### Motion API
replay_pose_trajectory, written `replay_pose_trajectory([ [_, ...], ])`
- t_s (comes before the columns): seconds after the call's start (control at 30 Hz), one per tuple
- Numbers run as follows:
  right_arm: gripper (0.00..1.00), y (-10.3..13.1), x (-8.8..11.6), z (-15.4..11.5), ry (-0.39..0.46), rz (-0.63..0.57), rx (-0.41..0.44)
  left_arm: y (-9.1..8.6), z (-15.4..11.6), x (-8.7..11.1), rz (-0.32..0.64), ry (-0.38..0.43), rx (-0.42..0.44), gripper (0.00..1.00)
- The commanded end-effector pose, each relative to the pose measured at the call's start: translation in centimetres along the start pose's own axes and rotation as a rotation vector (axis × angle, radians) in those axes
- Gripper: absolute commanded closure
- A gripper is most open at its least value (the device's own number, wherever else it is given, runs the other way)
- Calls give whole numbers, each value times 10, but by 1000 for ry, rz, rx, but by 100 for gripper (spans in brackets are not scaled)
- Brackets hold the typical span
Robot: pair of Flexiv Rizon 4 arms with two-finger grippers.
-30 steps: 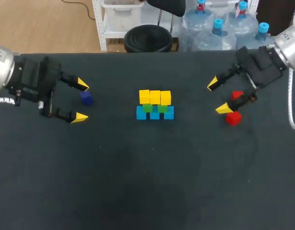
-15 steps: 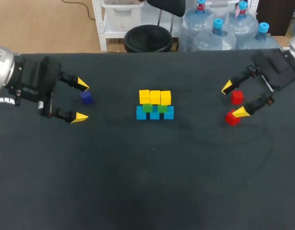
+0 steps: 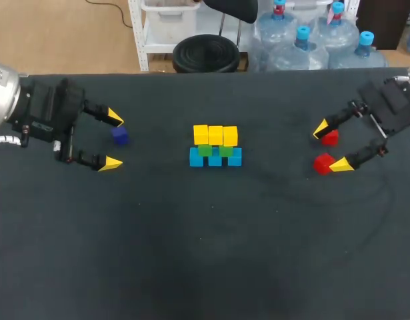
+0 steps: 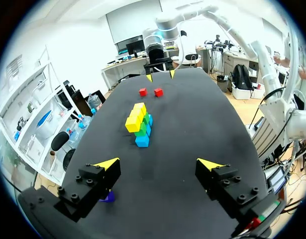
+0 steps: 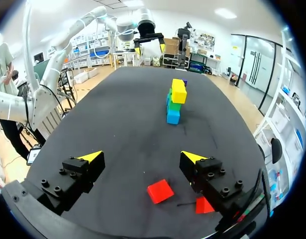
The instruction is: Place the blue cubes, place green cubes on the blue cubes, place the yellow cubes on the green cubes, then place the red cubes on the yellow cubes, and place purple cube on the red cubes.
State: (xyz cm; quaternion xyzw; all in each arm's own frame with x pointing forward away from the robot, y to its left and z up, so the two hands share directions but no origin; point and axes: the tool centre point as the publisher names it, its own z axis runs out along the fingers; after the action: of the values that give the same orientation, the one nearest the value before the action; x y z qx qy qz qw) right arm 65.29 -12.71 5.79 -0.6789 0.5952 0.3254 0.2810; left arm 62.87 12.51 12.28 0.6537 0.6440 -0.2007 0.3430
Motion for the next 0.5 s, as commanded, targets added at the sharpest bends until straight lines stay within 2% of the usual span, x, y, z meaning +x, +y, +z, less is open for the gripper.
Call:
replay_pose_trajectory([
  [0.03, 0, -6, 7, -4, -20, -4, -8, -1, 0, 2, 3, -6, -3, 0],
  [0.17, 0, -8, 14, -7, -23, -9, -9, -1, 0, 2, 3, -6, -3, 0],
  [0.27, 0, -11, 21, -8, -41, -32, -40, -1, 0, 2, 3, -6, -3, 0],
  [0.5, 0, -22, 29, -9, -8, -84, -84, -1, 0, 2, 3, -6, -3, 0],
])
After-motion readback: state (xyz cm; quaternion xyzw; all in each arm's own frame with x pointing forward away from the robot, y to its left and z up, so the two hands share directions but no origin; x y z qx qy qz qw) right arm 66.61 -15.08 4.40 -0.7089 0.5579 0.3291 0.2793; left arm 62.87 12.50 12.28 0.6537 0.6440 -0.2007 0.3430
